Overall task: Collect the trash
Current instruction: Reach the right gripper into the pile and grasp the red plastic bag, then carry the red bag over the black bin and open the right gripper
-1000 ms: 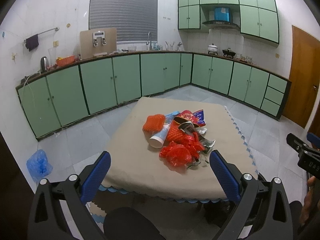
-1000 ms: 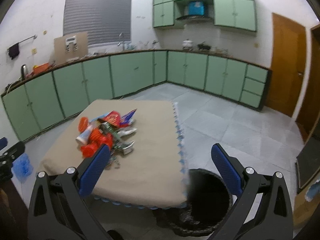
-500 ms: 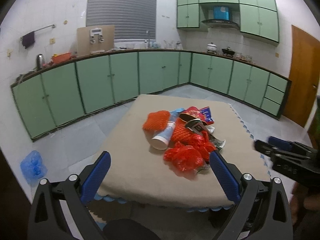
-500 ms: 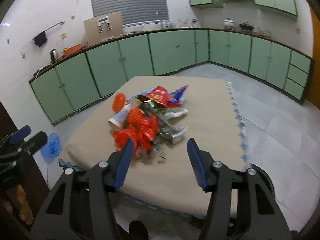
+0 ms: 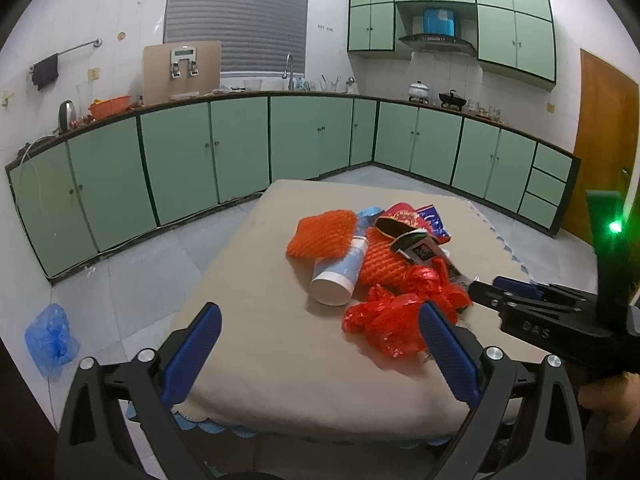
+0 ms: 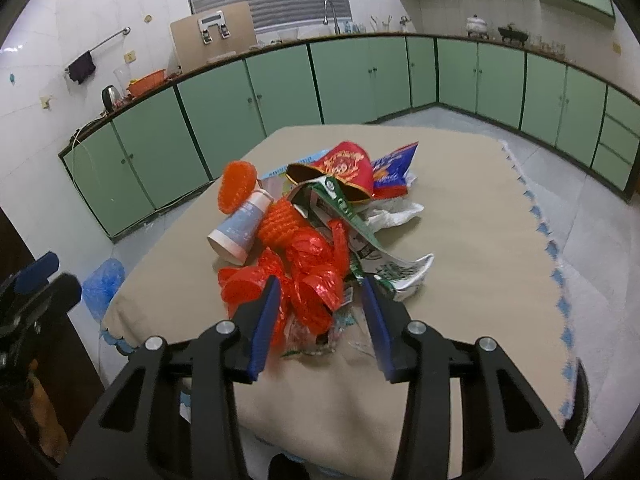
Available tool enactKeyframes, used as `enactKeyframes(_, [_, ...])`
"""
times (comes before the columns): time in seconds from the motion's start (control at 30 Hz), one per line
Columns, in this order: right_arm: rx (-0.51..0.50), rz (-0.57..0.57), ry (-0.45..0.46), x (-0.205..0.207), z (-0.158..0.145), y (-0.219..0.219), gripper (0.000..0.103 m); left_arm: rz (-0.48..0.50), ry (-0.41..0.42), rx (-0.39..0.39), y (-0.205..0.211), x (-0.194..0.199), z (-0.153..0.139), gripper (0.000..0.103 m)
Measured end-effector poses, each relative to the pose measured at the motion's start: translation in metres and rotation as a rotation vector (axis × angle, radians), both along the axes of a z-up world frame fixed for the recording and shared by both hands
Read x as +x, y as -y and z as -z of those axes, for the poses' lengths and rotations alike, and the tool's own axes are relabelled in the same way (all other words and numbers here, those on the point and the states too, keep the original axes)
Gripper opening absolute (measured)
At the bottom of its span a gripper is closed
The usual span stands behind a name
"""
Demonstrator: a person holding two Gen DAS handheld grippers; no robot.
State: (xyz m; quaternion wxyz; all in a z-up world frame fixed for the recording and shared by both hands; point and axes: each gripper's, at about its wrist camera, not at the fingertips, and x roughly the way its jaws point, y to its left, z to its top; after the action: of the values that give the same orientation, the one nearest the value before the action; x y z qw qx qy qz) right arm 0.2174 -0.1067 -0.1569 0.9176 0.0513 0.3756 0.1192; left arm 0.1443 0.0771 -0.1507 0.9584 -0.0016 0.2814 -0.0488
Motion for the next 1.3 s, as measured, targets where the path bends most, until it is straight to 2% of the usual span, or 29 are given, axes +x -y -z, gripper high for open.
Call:
enactKeyframes(0.37, [0.0, -0.008, -0.033, 0.016, 0.02, -0.008, 0.035, 0.043, 0.002, 0.003, 0.001, 0.023, 0.026, 0.096])
enactKeyframes(0.47, [-0.006, -0.015, -0.04, 0.02, 0.025, -0.009, 0.026, 0.04, -0.005, 0.004, -0.002, 0.032, 0.033, 0.096])
enactKeyframes(0.57, [-0.008, -0.027, -0.048, 0.022, 0.027, -0.01, 0.013, 0.043, -0.012, 0.01, -0.002, 0.037, 0.037, 0.096])
enactKeyframes(0.7, [0.003, -0.031, -0.03, 0.017, 0.021, -0.005, 0.006, 0.062, -0.023, 0.004, 0.003, 0.039, 0.042, 0.096])
enactKeyframes(0.97, [0.043, -0.009, 0.026, -0.007, -0.007, 0.024, 0.005, 0.11, -0.052, -0.024, 0.034, 0.044, 0.055, 0.096])
enactKeyframes(1.13, [0.06, 0.044, 0.049, -0.023, -0.019, 0.054, 0.005, 0.132, -0.073, -0.032, 0.061, 0.056, 0.068, 0.096])
enactKeyframes(1.3, [0.056, 0.077, 0.056, -0.032, -0.022, 0.074, 0.005, 0.14, -0.12, -0.019, 0.08, 0.07, 0.087, 0.082])
